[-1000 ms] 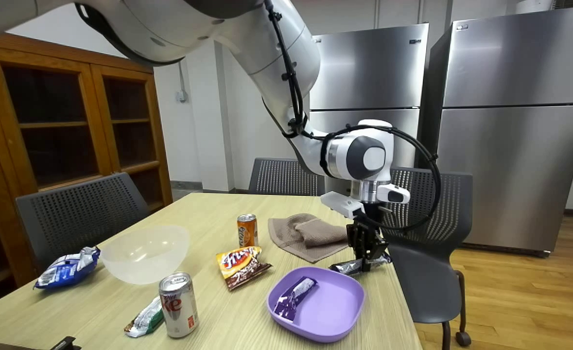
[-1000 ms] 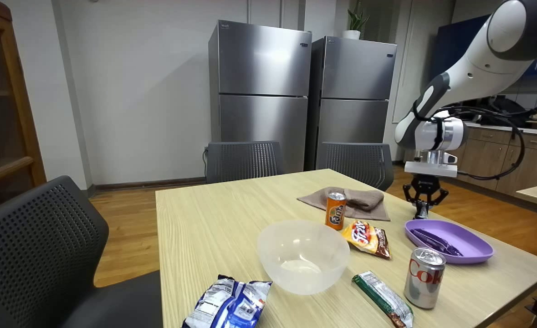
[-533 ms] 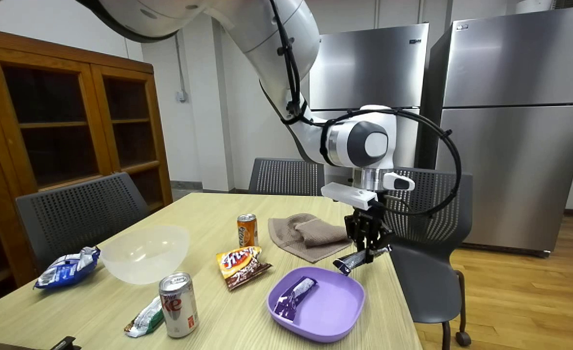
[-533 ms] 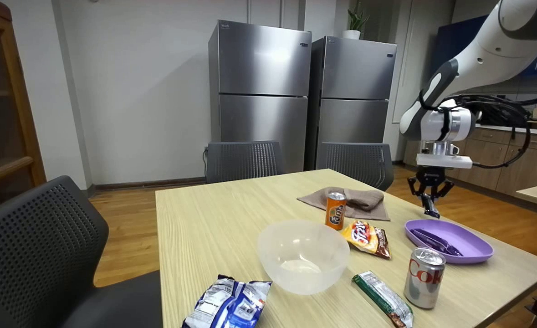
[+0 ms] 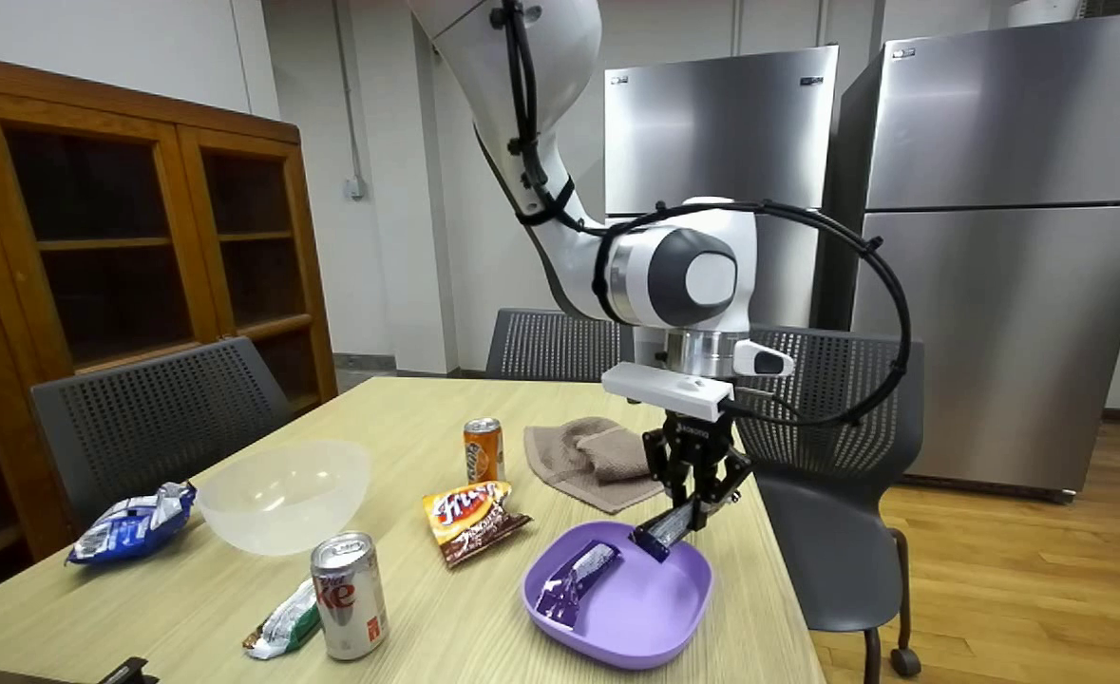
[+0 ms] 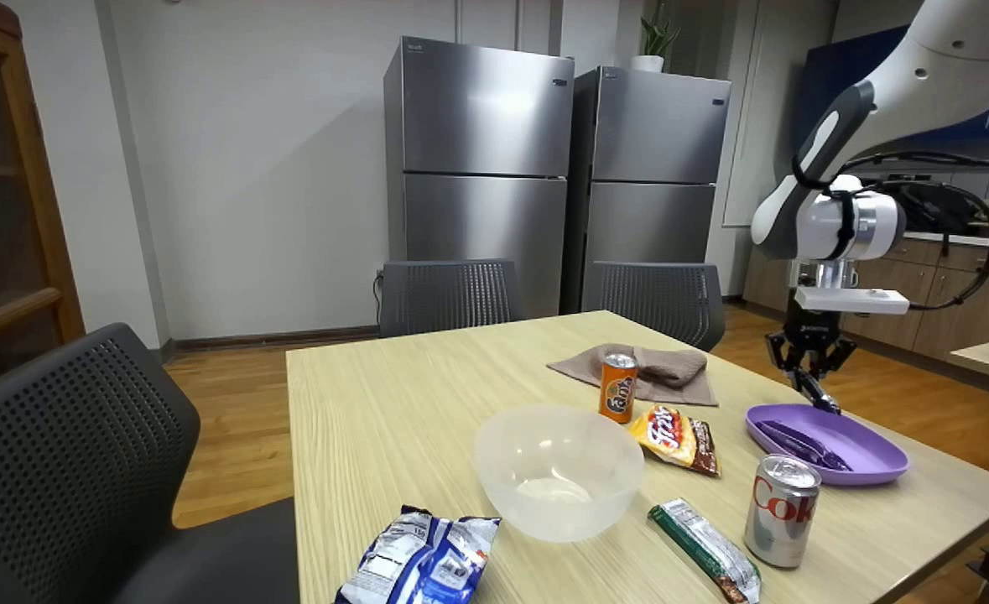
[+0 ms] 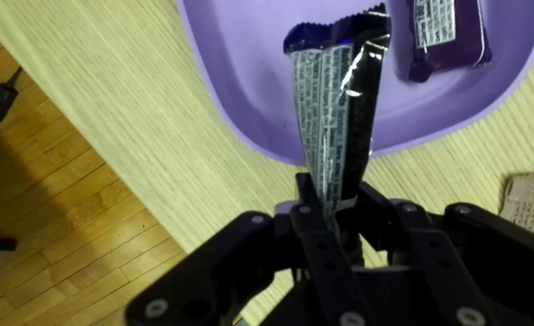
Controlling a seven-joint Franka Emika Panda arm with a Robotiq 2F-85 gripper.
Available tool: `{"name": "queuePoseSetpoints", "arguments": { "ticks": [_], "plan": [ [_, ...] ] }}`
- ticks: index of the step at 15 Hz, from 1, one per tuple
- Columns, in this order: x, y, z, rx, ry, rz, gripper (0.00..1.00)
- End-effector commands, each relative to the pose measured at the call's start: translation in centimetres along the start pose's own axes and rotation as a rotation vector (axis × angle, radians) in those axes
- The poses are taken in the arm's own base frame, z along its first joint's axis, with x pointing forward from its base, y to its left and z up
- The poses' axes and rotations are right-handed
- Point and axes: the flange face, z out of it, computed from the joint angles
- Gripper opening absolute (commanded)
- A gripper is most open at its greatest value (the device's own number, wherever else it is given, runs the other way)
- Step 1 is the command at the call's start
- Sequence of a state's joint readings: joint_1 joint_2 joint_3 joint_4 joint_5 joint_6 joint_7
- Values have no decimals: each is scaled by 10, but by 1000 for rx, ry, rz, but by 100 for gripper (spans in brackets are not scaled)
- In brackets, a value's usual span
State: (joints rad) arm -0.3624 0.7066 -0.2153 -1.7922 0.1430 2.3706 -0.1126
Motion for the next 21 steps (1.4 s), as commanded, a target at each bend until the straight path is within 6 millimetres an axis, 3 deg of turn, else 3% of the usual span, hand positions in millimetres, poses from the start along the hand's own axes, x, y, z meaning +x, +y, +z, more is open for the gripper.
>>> {"name": "queuePoseSetpoints", "arguments": {
  "ticks": [1, 8, 11, 15, 16, 17, 18, 21],
  "plan": [
    [-45, -4, -12, 4, 17, -73, 6],
    [-114, -12, -3, -11, -4, -128, 6],
    [-128, -19, 2, -10, -15, -133, 6],
    [-132, -29, 9, -15, -18, -142, 6],
    [-132, -30, 10, -17, -20, -145, 17],
    [-131, -32, 11, -19, -21, -149, 47],
    [-130, -33, 11, -19, -22, -149, 47],
    [-128, -37, 11, -22, -16, -150, 68]
  ]
}}
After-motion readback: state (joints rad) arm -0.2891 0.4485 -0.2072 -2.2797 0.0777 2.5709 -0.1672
